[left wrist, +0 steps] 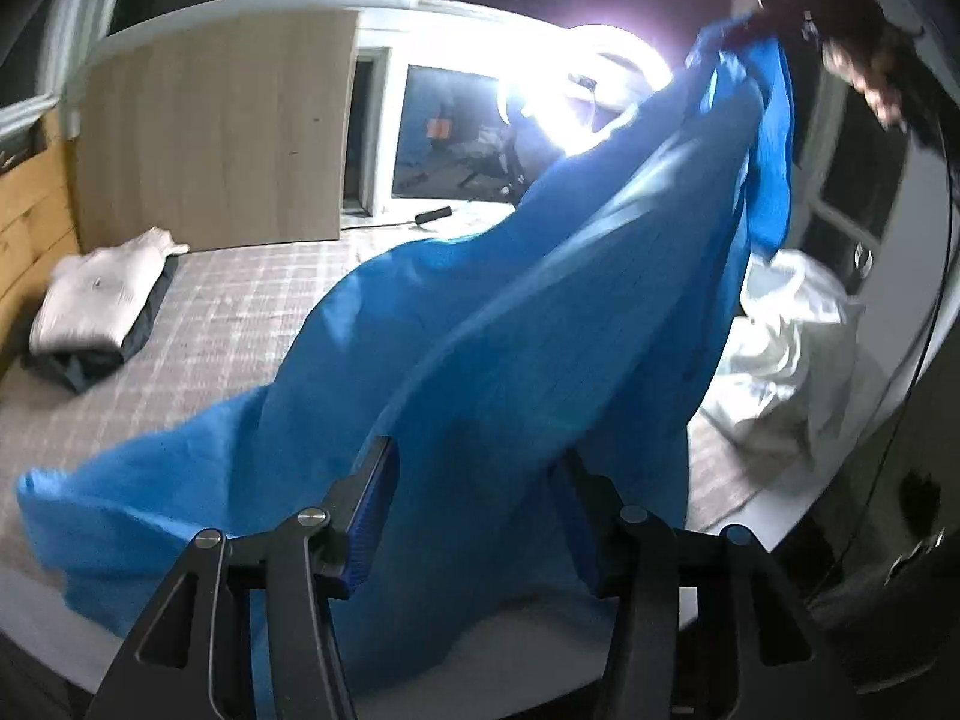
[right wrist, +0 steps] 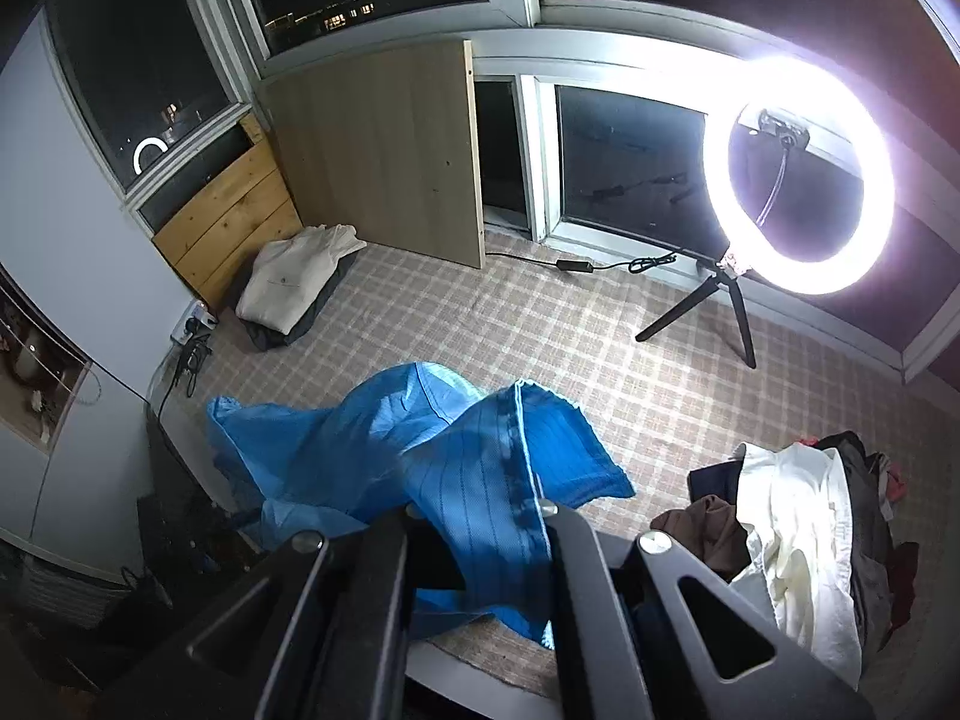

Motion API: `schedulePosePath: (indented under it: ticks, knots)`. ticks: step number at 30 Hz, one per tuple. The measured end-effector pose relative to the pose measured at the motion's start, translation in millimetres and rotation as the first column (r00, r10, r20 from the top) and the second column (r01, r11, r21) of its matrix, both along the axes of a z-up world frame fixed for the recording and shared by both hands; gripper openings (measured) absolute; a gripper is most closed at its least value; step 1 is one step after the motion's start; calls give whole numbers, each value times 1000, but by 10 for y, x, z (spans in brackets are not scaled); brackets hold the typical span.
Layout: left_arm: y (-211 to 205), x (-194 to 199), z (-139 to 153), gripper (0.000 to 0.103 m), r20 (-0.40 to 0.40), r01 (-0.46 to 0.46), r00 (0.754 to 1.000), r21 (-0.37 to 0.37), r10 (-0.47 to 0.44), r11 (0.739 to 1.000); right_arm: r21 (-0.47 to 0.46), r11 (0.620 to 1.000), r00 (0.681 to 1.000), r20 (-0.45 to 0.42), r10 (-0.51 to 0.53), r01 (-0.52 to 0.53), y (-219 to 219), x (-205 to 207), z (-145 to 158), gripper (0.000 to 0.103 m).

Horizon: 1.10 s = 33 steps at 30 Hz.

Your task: Fold clothes

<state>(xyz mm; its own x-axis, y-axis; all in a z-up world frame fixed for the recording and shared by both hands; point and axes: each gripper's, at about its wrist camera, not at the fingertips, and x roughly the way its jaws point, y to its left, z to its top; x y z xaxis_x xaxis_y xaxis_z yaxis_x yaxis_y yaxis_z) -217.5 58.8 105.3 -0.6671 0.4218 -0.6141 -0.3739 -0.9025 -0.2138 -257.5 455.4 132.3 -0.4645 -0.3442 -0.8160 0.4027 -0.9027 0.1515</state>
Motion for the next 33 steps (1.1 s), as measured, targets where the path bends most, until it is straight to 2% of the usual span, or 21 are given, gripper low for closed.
schedulePosePath:
  ticks: [4, 5, 7, 9, 10, 12, 16, 20, 23, 24, 25, 26, 27, 28, 29, 31, 33]
  knots:
    - [-149, 25, 0, 49, 3, -33, 999, -9, 33, 999, -7, 1000, 1000, 12, 3, -3, 49, 4, -35, 2]
    - [-319, -7, -18, 50, 21, -51, 998, -2, 51, 999, -10, 1000, 1000, 16, 3, -3, 66, 7, -44, 2]
    - [-589, -61, -31, 49, 25, -64, 998, -43, 65, 997, -8, 1000, 1000, 26, 3, -3, 97, 15, -70, 2]
    - [-817, -141, -62, 49, -2, -37, 999, -212, 37, 977, -1, 1000, 1000, 30, -2, 2, 120, 20, -87, 2]
    - [-904, -185, -84, 50, -9, -13, 1000, -289, 11, 957, -1, 1000, 999, 35, -3, 3, 127, 18, -98, 2]
    - [-1052, -349, -195, 50, 55, 65, 997, -415, -46, 908, 0, 1000, 999, 38, -6, 6, 132, 11, -109, 2]
    - [-1074, -584, -392, 50, 192, 278, 959, -510, -207, 814, 0, 1000, 999, 51, -12, 12, 90, -11, -141, 2]
    - [-902, -651, -559, 50, 259, 429, 903, -573, -342, 699, 1, 1000, 998, 67, -16, 16, 31, -32, -183, 2]
    - [-646, -626, -708, 50, 316, 551, 831, -572, -457, 608, -1, 1000, 997, 76, -25, 25, -15, -53, -196, 2]
    - [-574, -605, -777, 51, 326, 580, 808, -587, -490, 565, 1, 1000, 997, 76, -27, 27, -34, -57, -190, 2]
    - [-526, -620, -862, 50, 345, 599, 793, -596, -503, 536, 3, 1000, 997, 74, -28, 28, -50, -58, -179, 2]
    - [-479, -638, -947, 43, 364, 616, 777, -602, -513, 507, 4, 1000, 997, 73, -26, 26, -52, -57, -171, 2]
    - [-459, -698, -1019, 32, 392, 630, 771, -586, -502, 510, 4, 1000, 997, 72, -28, 28, -61, -64, -163, 2]
    - [-467, -772, -1075, 0, 406, 624, 778, -583, -479, 520, 4, 1000, 997, 71, -30, 29, -70, -70, -154, 2]
    - [-476, -844, -1128, 0, 419, 617, 786, -580, -455, 532, 5, 1000, 997, 71, -31, 31, -78, -77, -147, 2]
    - [-567, -960, -1088, 0, 403, 578, 816, -562, -414, 592, 11, 999, 997, 72, -38, 38, -69, -98, -145, 2]
    - [-662, -989, -905, 0, 345, 517, 856, -548, -385, 658, 20, 999, 996, 69, -51, 50, -38, -131, -147, 2]
